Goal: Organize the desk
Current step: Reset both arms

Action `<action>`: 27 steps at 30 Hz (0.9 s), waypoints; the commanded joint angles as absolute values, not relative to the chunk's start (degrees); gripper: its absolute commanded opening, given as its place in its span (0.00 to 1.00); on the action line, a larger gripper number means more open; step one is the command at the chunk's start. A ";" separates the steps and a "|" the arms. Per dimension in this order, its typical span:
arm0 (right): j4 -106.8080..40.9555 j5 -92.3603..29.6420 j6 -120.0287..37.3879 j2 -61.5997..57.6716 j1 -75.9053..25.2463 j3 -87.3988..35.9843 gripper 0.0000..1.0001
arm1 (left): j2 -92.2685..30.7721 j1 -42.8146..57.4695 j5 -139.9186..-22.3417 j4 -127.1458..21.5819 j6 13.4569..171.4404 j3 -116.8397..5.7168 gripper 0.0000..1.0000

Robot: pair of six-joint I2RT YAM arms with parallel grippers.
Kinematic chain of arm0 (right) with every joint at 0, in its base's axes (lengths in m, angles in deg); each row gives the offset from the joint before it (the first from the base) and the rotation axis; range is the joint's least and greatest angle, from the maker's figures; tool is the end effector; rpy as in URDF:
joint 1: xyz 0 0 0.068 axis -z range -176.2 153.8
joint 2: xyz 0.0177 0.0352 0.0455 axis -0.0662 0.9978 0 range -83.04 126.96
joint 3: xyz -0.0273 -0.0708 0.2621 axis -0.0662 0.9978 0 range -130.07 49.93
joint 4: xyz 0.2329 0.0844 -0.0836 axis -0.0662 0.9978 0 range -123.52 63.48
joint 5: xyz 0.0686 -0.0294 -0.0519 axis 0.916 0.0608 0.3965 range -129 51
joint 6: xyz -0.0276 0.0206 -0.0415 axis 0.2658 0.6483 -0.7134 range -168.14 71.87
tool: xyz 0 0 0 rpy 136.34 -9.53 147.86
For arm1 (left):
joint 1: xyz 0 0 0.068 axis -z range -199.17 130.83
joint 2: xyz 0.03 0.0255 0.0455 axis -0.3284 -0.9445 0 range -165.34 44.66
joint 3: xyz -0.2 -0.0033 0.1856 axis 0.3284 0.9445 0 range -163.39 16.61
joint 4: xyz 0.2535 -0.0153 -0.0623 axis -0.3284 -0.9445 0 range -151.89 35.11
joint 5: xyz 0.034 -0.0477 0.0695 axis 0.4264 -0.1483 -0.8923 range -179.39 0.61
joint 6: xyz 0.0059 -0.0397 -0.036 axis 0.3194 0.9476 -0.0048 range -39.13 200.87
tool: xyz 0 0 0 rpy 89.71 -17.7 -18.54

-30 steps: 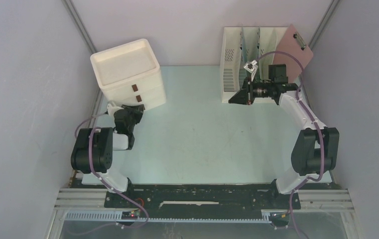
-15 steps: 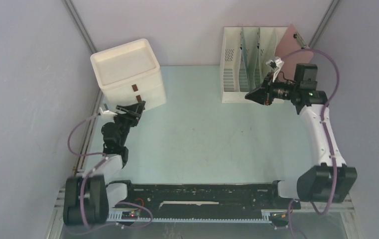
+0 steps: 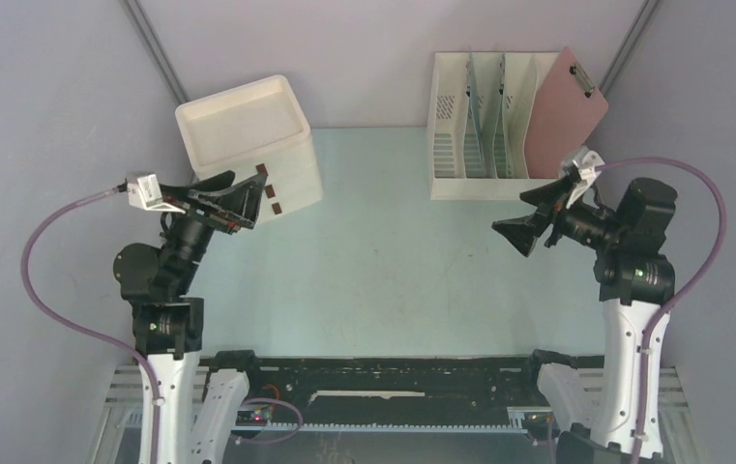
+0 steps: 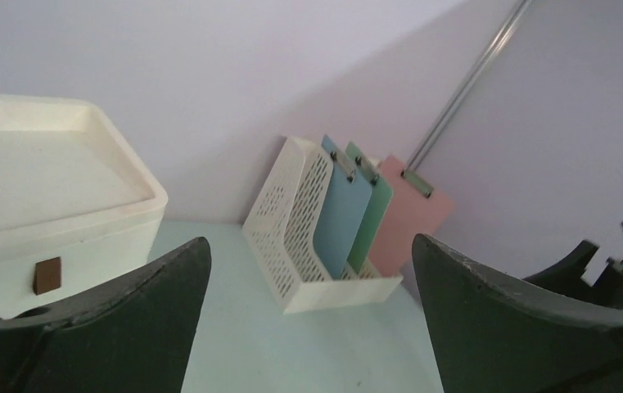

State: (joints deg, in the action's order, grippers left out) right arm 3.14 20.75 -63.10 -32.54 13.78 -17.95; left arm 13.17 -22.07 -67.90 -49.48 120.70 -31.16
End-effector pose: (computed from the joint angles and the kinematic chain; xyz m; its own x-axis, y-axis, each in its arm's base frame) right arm 0.1578 0.0035 0.4173 -0.1295 -0.1093 -0.9855 -0.7754 0.6307 0.0319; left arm 0.1132 -0.0073 0.4172 0.0957 -0.5920 -0.8002 0.4613 0.7388 -0.4913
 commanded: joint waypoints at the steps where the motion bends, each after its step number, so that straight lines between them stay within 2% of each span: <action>1: -3.17 28.53 -57.41 -35.04 20.11 -12.19 1.00 | 9.12 -21.49 -62.77 -68.98 106.78 -38.47 1.00; 5: -7.36 27.41 -53.34 -36.01 21.55 -9.19 1.00 | 9.70 -22.59 -62.95 -64.02 106.58 -33.45 1.00; 8: -8.50 25.66 -52.20 -37.80 21.55 -7.38 1.00 | 10.18 -24.37 -65.36 -68.67 104.21 -33.56 1.00; 17: -13.34 24.88 -52.70 -43.56 21.01 -1.51 1.00 | 11.30 -24.28 -66.30 -68.24 103.89 -31.64 1.00; 27: -19.55 14.30 -39.69 -45.86 20.23 -0.46 1.00 | 12.73 -24.35 -65.48 -67.56 102.93 -30.05 1.00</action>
State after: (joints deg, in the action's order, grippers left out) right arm -14.34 19.48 -47.14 -44.22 20.18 -1.05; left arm 11.38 -23.82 -66.54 -69.21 104.70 -30.92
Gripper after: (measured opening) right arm 0.993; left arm 0.996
